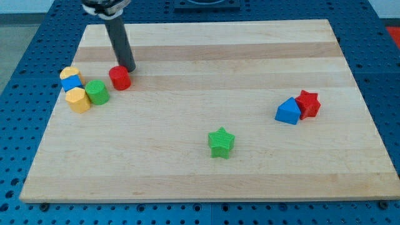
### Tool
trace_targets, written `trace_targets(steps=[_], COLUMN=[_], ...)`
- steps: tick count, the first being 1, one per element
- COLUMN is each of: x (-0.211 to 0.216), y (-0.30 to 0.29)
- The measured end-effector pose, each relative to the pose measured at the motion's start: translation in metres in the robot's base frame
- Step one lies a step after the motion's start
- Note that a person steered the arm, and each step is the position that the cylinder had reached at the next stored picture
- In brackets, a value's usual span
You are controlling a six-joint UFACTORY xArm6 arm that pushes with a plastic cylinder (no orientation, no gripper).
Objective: Push the blue triangle into the yellow hexagon
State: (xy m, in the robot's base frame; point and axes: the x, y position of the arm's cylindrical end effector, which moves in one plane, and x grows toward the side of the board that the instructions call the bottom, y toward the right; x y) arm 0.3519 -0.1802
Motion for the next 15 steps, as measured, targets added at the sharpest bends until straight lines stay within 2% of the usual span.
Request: trace_targets(steps=[1, 2, 3, 4, 5, 6, 7, 8, 9, 10, 12, 15], x=[0.013, 0.013, 0.008, 0.005, 0.062, 0.142, 0.182, 0.184, 0.168, 0.141, 0.121, 0.128], y=[-0.017, -0.010, 0.036, 0.141, 0.185, 0.187, 0.252, 0.365, 0.438, 0.437, 0.361, 0.235])
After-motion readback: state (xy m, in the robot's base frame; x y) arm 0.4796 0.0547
